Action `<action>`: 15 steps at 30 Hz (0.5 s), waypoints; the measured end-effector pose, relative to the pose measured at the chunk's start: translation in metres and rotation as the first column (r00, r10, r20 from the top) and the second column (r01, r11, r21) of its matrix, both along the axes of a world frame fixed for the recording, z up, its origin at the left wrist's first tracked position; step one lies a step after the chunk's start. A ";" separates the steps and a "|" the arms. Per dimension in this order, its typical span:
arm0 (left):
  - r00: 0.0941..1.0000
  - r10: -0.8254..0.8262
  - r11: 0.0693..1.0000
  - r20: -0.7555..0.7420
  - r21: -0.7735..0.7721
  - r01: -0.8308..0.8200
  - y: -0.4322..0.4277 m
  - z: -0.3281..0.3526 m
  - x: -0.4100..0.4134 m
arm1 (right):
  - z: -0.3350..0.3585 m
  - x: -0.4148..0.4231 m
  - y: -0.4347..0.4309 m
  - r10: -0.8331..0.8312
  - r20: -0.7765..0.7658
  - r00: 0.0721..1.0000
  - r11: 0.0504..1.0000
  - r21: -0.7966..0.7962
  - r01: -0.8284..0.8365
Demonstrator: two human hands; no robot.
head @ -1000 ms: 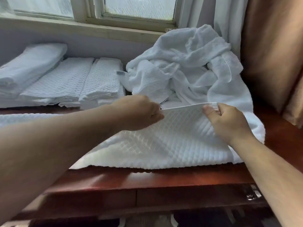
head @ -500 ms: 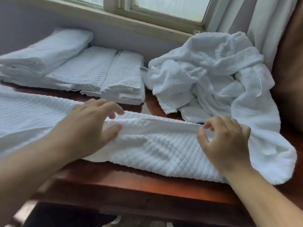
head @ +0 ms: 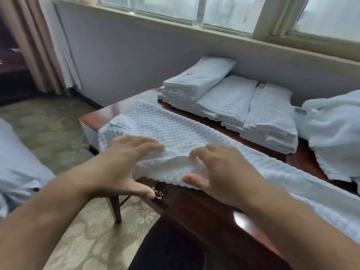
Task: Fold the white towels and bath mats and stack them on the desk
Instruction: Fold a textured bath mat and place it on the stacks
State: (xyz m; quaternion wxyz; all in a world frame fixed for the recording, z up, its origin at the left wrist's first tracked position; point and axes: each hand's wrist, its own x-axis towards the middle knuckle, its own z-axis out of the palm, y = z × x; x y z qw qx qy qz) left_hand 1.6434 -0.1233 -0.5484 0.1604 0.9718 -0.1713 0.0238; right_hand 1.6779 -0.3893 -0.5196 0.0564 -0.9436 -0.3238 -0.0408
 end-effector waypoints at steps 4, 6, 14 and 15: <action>0.998 -0.024 0.988 0.062 0.152 0.014 0.008 -0.023 -0.006 | -0.007 -0.002 0.031 0.171 0.113 0.979 0.985 -0.004 -0.172; 0.992 -0.021 0.994 0.128 0.110 0.007 0.008 -0.026 -0.004 | -0.010 -0.002 0.038 0.234 0.210 0.949 0.968 0.040 -0.247; 0.925 0.180 0.983 0.336 -0.104 -0.154 0.038 -0.012 0.000 | 0.001 0.026 0.031 0.009 0.141 0.990 0.872 0.484 -0.077; 0.921 0.208 0.978 0.329 -0.087 -0.190 0.044 -0.009 0.002 | 0.004 0.032 0.029 -0.015 0.122 0.992 0.866 0.498 -0.048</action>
